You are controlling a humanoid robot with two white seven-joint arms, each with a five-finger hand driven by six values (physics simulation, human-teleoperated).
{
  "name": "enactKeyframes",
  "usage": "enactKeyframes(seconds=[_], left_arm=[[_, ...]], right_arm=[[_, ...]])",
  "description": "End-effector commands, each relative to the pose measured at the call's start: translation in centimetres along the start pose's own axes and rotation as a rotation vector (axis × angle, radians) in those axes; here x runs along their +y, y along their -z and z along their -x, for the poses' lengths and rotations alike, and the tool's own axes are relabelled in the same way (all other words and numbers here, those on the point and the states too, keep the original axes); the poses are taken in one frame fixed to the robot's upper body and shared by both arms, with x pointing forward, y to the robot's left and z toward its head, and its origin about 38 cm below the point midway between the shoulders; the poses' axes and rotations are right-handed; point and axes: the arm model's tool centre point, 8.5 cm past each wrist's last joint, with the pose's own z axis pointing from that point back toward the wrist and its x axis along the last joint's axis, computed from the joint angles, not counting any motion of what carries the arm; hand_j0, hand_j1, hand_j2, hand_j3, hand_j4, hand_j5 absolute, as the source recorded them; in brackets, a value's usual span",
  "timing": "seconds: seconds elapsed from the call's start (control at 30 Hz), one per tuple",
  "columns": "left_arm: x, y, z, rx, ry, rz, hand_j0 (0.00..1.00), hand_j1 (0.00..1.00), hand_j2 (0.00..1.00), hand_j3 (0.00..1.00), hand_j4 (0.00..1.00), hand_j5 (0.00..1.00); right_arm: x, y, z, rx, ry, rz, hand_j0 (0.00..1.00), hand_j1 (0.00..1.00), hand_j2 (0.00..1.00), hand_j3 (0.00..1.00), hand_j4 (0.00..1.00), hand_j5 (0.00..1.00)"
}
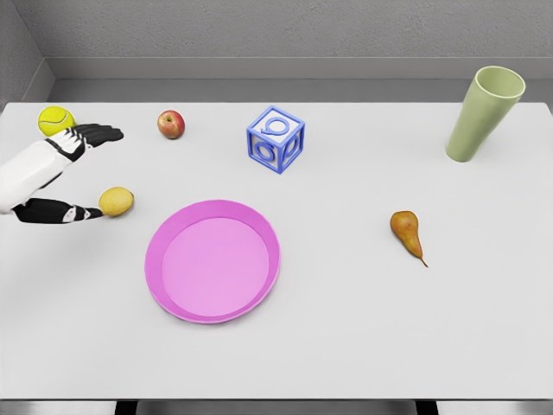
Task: Put the lemon on the plate with left arm
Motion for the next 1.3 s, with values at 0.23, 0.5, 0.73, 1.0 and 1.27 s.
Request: enactKeyframes(seconds=[0.23,0.5,0.73,1.0,1.27], left_arm=[[0.4,-3.1,5.5,0.209,0.065,0.197,1.0,1.0,1.0,1.0,1.0,1.0],[-2.0,-0.2,5.7,0.213,0.181,0.311,1.0,1.0,1.0,1.0,1.0,1.0],[-4.8,2.4,6.6,0.185,0.156,0.407,1.0,1.0,1.0,1.0,1.0,1.0],[-5.4,2.9,6.8,0.179,0.164,0.45,1.0,1.0,1.0,1.0,1.0,1.0],[-5.1,3.2,8.7,0.226,0.143,0.454,1.0,1.0,1.0,1.0,1.0,1.0]], right_arm=[[0.0,0.0,0.1,0.005,0.002,0.0,1.0,1.0,1.0,1.0,1.0,1.0],[0.0,0.0,0.0,0.002,0.001,0.0,1.0,1.0,1.0,1.0,1.0,1.0],[0.0,0.0,0.0,0.002,0.001,0.0,1.0,1.0,1.0,1.0,1.0,1.0],[0.0,0.0,0.0,0.002,0.001,0.0,1.0,1.0,1.0,1.0,1.0,1.0],[0.0,0.0,0.0,0.002,0.001,0.0,1.0,1.0,1.0,1.0,1.0,1.0]])
